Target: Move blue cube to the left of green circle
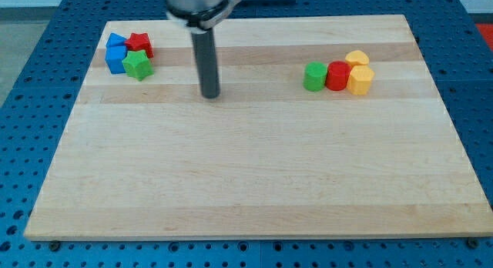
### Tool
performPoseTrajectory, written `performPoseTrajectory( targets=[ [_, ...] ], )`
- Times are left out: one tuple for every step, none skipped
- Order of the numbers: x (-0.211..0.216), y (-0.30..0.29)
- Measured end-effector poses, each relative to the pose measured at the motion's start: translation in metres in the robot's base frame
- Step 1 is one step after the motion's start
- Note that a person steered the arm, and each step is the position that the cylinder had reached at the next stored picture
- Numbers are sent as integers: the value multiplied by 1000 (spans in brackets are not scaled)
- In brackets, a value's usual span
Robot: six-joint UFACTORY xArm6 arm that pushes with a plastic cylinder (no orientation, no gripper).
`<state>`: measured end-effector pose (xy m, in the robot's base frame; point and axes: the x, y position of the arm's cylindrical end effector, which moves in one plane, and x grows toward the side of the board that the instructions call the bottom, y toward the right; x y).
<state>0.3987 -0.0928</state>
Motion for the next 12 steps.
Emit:
performPoseTrajectory(
  targets=[
    [24,-39],
    [39,-78],
    [42,-119],
    [37,-161],
    [-7,-207],
    [-36,-212],
    [-74,-212],
    [-78,-212],
    [-93,-203],
    [-93,-203],
    [-101,-183],
    [-102,-149]
  ],
)
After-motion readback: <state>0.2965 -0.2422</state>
